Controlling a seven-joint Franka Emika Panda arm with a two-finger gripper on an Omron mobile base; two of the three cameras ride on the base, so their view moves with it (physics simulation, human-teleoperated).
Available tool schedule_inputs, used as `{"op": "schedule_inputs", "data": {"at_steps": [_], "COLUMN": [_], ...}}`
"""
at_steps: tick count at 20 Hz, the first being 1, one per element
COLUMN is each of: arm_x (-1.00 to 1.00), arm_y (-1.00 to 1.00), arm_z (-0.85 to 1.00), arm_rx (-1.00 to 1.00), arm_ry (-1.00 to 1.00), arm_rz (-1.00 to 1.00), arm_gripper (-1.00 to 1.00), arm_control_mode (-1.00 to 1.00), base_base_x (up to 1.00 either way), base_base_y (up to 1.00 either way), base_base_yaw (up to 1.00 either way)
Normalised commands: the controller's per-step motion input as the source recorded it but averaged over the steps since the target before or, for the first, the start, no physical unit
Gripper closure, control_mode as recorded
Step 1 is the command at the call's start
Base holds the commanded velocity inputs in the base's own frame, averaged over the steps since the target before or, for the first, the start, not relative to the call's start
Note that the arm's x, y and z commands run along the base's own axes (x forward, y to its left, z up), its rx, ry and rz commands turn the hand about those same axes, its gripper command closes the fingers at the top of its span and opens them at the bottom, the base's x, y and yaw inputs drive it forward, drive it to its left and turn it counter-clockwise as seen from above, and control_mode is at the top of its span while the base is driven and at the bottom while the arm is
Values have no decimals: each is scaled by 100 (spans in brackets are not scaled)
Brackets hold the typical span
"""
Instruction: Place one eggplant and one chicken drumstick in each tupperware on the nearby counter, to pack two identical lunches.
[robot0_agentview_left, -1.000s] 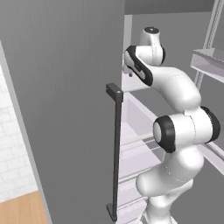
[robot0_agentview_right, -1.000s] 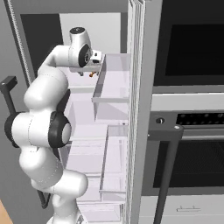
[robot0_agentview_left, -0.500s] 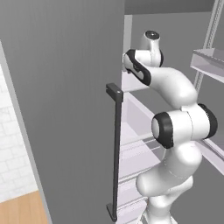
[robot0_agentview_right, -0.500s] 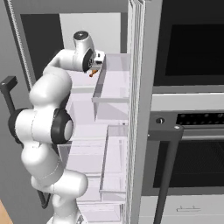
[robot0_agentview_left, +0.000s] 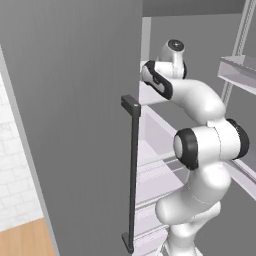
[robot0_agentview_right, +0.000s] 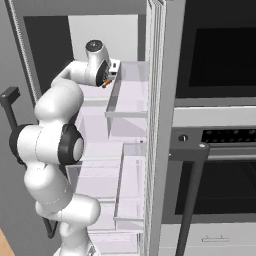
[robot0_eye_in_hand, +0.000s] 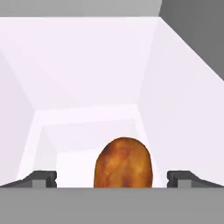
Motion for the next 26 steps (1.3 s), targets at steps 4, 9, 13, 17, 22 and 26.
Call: {"op": "schedule_inputs", "data": {"at_steps": [4, 9, 13, 17, 22, 26], "arm_x": [-21, -6, 0, 0, 0, -17], "arm_y": [-8, 0, 0, 0, 0, 0], "arm_z": [-7, -13, -21, -8, 0, 0], "arm_rx": [0, 0, 0, 0, 0, 0], "arm_ry": [0, 0, 0, 0, 2, 1], "arm_rz": [0, 0, 0, 0, 0, 0], "arm_gripper": [-100, -100, -100, 100, 100, 100], "arm_control_mode": [-100, -100, -100, -100, -100, -100], "base_base_x": [0, 0, 0, 0, 0, 0], "base_base_y": [0, 0, 0, 0, 0, 0], "base_base_yaw": [0, 0, 0, 0, 0, 0]}}
